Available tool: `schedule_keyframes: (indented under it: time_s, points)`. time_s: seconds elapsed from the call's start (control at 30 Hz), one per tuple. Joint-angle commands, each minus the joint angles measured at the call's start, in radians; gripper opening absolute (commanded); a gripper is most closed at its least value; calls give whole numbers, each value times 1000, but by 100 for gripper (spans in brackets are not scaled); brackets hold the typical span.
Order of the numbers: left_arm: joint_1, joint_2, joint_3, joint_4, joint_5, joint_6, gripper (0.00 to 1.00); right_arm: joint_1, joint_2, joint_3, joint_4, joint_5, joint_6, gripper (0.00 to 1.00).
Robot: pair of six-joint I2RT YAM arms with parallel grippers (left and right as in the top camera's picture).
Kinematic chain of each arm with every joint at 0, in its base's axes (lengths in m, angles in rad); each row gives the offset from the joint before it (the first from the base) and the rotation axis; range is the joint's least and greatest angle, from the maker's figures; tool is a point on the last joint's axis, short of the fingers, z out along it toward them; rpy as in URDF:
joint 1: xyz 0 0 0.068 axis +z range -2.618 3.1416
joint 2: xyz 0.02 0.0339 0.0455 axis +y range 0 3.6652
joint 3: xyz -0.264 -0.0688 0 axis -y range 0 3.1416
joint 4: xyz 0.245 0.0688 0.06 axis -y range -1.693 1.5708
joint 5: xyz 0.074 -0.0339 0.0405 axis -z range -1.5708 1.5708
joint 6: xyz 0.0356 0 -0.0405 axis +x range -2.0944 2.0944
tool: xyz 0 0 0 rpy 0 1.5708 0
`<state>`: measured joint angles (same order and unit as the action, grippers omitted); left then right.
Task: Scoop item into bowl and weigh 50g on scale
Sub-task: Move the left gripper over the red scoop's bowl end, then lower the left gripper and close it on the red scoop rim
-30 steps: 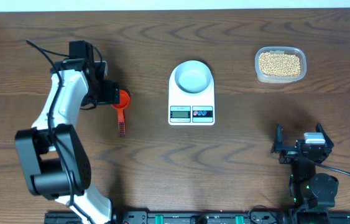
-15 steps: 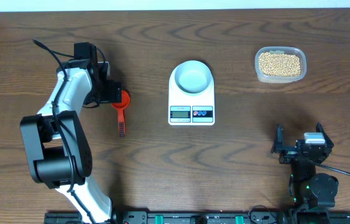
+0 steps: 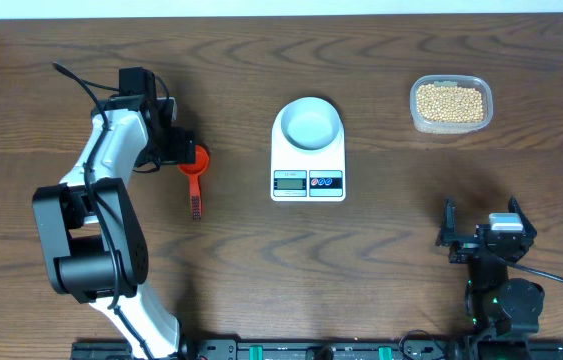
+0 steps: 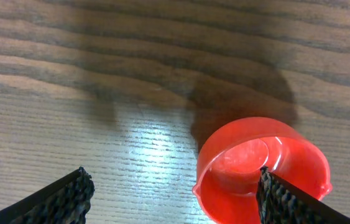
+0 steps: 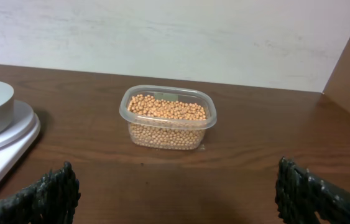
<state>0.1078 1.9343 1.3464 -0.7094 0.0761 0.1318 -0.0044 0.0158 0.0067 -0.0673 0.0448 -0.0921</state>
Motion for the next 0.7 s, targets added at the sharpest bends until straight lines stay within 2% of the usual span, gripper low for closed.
schedule_keyframes:
  time_s: [0.0,0.67]
  points:
    - [3,13,-17,1,3,6,86,-10,-3,-1,-4,5,-10,99]
    - [3,13,-17,11,55,-40,86,-10,-3,-1,-4,5,-10,99]
